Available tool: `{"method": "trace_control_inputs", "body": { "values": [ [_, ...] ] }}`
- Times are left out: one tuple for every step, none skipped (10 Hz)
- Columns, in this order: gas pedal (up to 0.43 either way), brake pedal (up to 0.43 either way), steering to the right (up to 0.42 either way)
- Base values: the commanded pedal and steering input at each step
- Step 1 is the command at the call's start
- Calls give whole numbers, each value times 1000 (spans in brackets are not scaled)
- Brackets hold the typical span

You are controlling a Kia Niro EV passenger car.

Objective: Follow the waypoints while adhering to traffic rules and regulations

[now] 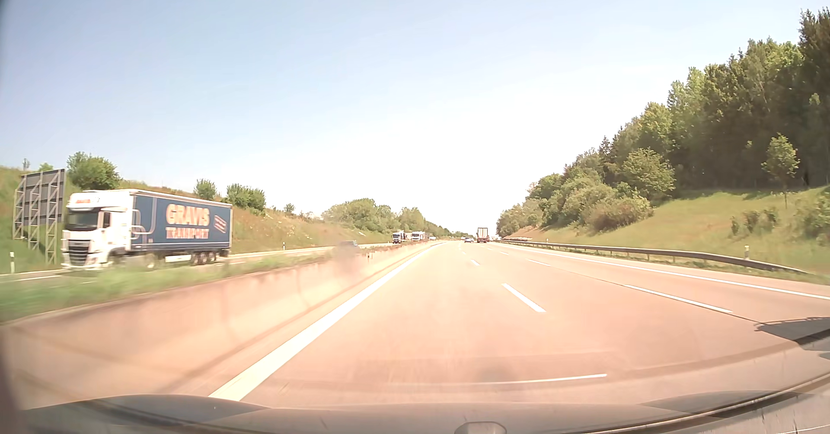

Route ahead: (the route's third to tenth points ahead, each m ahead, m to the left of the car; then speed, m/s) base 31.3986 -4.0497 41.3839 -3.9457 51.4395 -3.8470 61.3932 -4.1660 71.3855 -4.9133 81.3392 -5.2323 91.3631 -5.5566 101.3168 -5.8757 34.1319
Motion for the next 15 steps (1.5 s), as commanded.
{"method": "trace_control_inputs", "body": {
  "values": [
    [248, 0, 5],
    [248, 0, 5],
    [248, 0, 5],
    [248, 0, 5],
    [248, 0, 5],
    [248, 0, 5],
    [248, 0, 4],
    [248, 0, 4],
    [248, 0, 4],
    [248, 0, 3],
    [248, 0, 3],
    [248, 0, 4],
    [248, 0, 4],
    [248, 0, 4],
    [248, 0, 4]
  ]
}}
